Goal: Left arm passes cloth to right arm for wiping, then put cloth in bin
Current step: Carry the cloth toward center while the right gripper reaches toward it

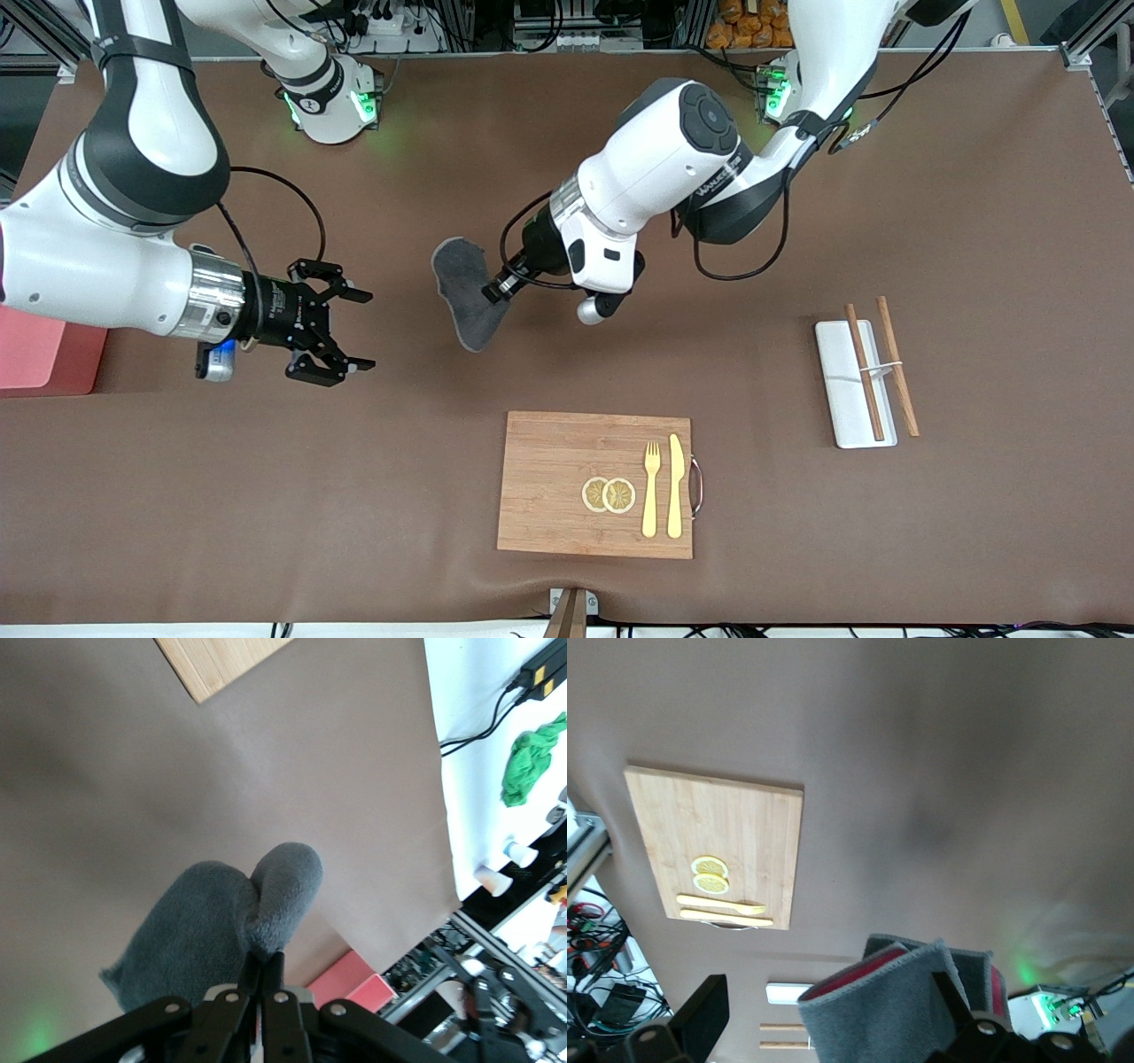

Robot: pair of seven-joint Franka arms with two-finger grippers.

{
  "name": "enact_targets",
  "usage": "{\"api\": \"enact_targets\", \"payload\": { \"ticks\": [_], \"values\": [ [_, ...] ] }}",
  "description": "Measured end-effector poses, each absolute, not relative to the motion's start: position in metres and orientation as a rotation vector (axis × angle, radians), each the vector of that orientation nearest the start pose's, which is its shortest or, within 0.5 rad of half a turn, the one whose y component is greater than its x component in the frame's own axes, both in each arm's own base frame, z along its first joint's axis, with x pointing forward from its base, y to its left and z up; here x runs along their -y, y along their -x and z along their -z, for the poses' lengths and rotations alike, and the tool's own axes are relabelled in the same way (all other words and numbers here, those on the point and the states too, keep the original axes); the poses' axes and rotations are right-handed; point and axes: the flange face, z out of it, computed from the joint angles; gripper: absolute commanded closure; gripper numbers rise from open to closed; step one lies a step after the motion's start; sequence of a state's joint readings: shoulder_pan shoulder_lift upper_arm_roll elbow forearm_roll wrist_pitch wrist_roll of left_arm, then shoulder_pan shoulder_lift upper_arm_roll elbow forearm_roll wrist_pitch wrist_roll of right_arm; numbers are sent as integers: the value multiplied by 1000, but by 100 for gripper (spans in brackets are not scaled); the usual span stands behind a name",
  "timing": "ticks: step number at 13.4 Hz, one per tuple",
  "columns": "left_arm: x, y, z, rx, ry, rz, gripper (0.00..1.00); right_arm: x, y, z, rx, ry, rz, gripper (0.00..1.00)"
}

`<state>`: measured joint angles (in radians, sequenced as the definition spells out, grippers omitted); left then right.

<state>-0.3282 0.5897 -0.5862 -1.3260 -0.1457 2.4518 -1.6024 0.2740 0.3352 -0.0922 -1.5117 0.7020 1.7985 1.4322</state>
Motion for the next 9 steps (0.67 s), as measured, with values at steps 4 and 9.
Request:
{"api": "enact_targets", "payload": {
  "ticks": [4,9],
  "values": [
    [529,-545,-514,-1122,-2026,251,100,-200,-621,-473,-1778,2039,-857,0],
    [530,-548,-507,-1134,-2014,256,100,-206,-614,-475,-1798,2040,-917,0]
  ]
}}
